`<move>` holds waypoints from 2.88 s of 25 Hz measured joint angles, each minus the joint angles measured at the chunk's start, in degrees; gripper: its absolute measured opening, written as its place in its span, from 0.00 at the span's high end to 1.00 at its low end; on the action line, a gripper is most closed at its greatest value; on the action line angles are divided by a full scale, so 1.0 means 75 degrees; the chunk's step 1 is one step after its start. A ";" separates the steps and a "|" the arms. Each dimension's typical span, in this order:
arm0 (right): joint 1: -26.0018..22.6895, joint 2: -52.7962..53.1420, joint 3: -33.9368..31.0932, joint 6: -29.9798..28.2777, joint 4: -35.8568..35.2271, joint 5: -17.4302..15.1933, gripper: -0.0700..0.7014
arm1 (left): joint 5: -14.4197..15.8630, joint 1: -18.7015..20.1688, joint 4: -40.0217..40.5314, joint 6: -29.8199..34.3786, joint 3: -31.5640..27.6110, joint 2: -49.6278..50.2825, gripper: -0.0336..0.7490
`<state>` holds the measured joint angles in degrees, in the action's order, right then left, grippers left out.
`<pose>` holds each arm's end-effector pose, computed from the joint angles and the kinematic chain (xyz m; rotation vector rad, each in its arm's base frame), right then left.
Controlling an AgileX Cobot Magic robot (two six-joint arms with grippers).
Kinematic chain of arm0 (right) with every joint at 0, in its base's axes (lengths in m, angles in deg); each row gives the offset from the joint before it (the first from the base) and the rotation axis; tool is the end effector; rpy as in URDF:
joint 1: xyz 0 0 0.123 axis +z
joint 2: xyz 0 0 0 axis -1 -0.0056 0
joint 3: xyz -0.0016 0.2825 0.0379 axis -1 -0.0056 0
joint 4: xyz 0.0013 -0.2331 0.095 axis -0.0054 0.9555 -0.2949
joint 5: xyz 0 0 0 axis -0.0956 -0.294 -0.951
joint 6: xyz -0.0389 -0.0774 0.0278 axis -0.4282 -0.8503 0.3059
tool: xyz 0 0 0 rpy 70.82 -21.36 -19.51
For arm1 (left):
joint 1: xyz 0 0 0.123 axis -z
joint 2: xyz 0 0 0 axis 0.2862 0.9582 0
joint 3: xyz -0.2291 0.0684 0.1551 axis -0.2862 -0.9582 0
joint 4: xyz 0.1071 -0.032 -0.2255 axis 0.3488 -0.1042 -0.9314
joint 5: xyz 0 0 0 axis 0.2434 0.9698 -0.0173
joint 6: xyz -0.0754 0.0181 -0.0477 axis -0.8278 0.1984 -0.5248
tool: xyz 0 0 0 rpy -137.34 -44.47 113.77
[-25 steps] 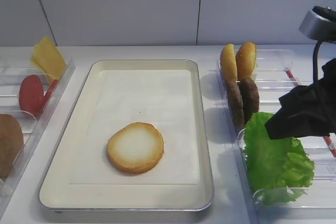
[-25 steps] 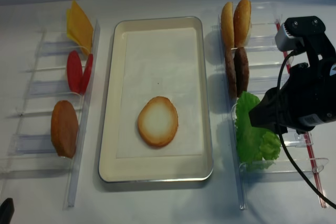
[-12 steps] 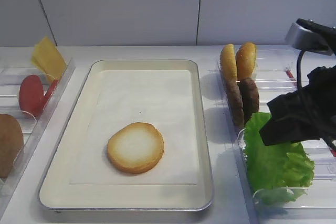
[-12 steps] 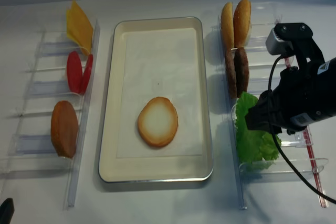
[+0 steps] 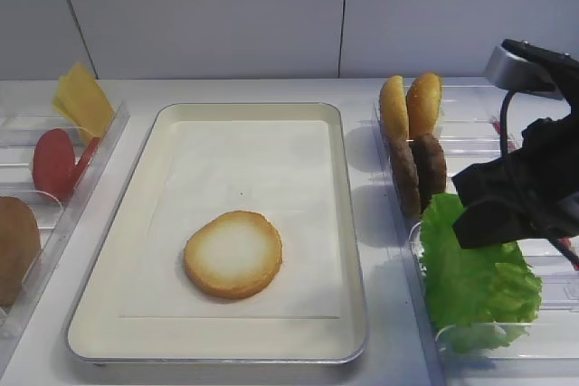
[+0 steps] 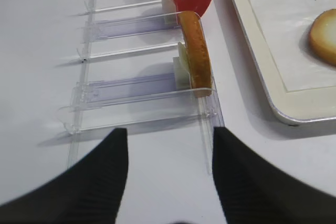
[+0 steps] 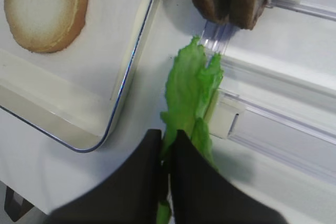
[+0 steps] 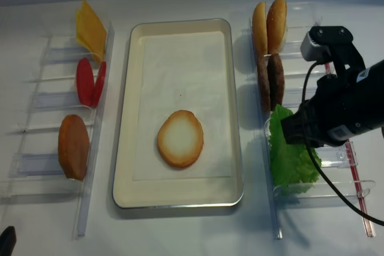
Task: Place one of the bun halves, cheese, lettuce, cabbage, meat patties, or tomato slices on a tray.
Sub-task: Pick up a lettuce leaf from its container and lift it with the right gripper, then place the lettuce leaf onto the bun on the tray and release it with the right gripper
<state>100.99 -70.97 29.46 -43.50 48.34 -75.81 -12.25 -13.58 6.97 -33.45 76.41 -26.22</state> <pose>0.1990 0.0816 0.2436 -0.3608 2.7134 0.7061 -0.0113 0.0068 0.2648 0.0483 2.1519 0.0592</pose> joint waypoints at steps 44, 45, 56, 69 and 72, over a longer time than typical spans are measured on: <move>0.3472 -0.2134 0.3780 0.1654 0.0699 0.0231 0.84 | 0.0000 0.0000 0.0000 0.0000 0.0000 0.0000 0.51; 0.3656 -0.2349 0.3975 0.1684 0.0699 0.0284 0.84 | 0.0000 0.0000 0.0000 0.0000 0.0000 0.0000 0.51; 0.4576 -0.4001 0.5060 0.1972 0.0615 0.0621 0.84 | 0.0000 0.0000 0.0000 0.0000 0.0000 0.0000 0.51; 0.4579 -0.4619 0.5090 0.2464 0.1513 0.0856 0.84 | 0.0000 0.0000 0.0000 0.0000 0.0000 0.0000 0.51; 0.4579 -0.4619 0.5092 0.2978 0.2391 0.0812 0.84 | 0.0000 0.0000 0.0000 0.0000 0.0000 0.0000 0.51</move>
<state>135.33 -105.61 67.64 -21.17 66.27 -69.72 -12.25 -13.58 6.97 -33.45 76.41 -26.22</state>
